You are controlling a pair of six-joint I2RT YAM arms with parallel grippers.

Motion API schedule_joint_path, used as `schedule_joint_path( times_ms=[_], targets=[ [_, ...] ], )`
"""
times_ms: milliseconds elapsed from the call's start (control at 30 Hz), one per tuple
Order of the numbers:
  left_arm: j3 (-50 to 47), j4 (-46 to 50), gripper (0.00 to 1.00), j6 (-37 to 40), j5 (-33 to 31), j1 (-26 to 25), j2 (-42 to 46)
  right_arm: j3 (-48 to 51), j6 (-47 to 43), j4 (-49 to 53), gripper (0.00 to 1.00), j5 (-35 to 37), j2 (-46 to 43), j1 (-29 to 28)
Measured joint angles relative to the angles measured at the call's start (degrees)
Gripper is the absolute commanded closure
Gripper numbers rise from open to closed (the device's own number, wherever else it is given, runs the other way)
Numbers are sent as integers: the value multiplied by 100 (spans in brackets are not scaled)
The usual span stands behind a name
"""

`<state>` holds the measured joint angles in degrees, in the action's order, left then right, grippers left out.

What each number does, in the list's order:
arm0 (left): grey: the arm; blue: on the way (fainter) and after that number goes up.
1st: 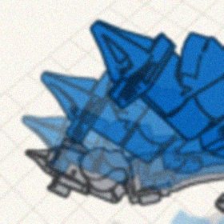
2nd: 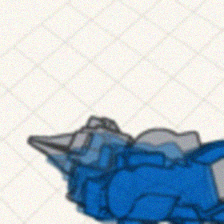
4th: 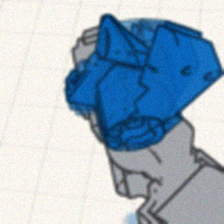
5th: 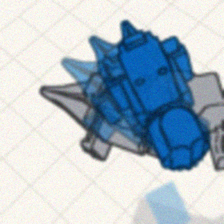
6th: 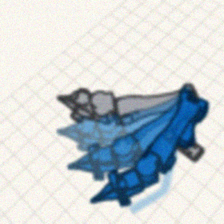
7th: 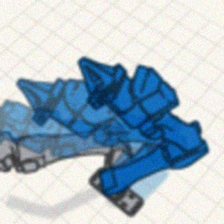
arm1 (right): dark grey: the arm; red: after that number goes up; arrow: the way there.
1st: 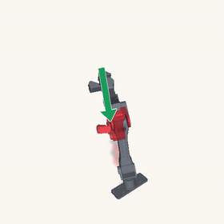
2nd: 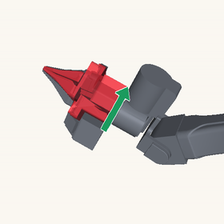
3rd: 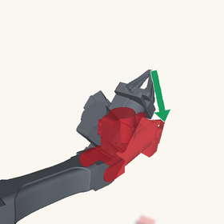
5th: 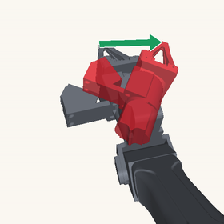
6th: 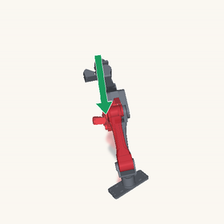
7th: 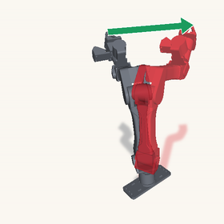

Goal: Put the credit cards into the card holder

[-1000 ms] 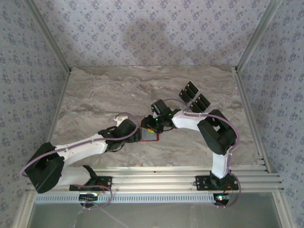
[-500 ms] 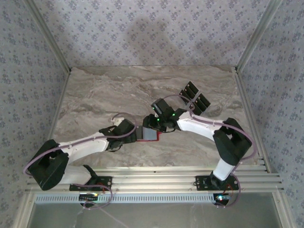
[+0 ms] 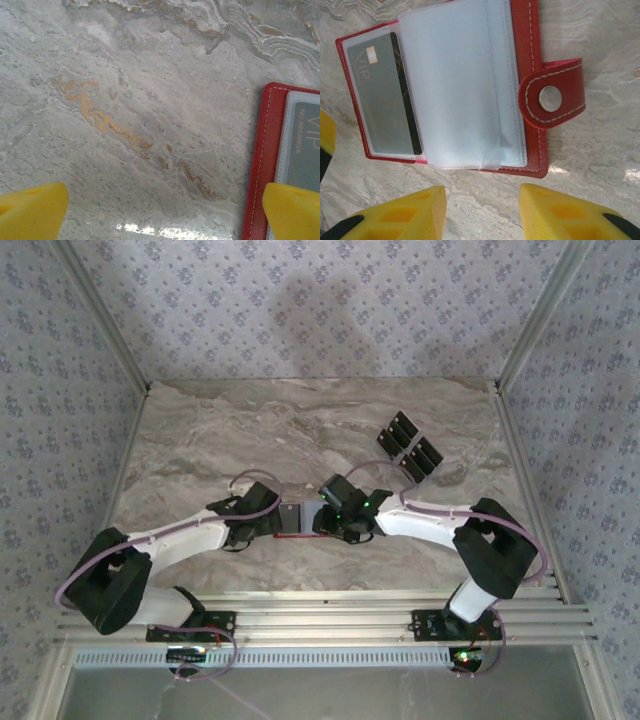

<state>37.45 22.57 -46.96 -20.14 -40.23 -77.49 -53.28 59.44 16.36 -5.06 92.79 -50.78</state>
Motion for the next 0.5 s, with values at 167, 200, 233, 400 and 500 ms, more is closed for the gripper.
schedule_joint_path(
  times_ms=[167,200,233,400,500],
  targets=[
    [0,-2,0,42,28,13,-26,0,76,-131,57,9,146,0],
    [0,-4,0,44,42,15,-26,0,76,-142,57,15,179,2],
    [0,-4,0,46,44,17,-26,0,76,-155,57,17,205,2],
    [0,-7,0,61,70,26,-31,-26,76,-181,59,17,339,7],
    [0,-9,0,61,90,28,-37,-61,74,-214,60,15,415,17]
  ],
)
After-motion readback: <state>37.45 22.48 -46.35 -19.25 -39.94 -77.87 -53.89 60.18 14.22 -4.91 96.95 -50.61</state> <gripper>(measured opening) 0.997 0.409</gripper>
